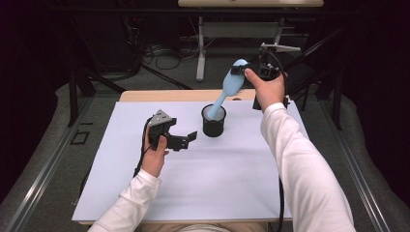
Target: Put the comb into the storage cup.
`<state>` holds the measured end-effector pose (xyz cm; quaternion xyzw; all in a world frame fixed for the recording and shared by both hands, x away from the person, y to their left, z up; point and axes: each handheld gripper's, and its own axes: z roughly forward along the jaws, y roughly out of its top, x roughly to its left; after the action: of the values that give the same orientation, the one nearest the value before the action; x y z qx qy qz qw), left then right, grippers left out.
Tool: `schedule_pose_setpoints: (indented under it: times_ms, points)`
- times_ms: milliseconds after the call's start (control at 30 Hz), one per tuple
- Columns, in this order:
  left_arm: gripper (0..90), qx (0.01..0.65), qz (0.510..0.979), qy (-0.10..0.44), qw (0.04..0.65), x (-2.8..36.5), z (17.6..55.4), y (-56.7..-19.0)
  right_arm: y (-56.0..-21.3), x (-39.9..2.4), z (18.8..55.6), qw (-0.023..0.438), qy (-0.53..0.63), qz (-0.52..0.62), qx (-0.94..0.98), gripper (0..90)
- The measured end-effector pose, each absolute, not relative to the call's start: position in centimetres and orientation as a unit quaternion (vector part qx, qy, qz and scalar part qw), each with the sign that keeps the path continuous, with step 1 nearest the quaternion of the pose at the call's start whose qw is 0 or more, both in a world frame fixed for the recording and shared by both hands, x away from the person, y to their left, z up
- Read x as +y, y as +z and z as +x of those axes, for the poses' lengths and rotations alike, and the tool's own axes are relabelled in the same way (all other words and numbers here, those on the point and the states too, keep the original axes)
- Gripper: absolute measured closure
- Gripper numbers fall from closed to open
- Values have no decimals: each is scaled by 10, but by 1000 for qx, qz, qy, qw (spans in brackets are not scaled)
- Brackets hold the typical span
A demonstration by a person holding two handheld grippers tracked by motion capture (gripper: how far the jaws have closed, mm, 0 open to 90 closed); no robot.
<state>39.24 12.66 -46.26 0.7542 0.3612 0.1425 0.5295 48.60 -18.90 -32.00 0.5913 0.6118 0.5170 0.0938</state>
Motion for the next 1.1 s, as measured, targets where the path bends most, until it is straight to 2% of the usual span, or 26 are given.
schedule_pose_setpoints:
  times_ms: [600, 1100]
  points:
    - [5, 361, 756, 142, 527, 125, 392, -464, -320, -196, 496, 114, 512, 610, 594, 485]
    - [5, 361, 756, 142, 527, 125, 393, -464, -323, -196, 497, 151, 512, 611, 585, 485]
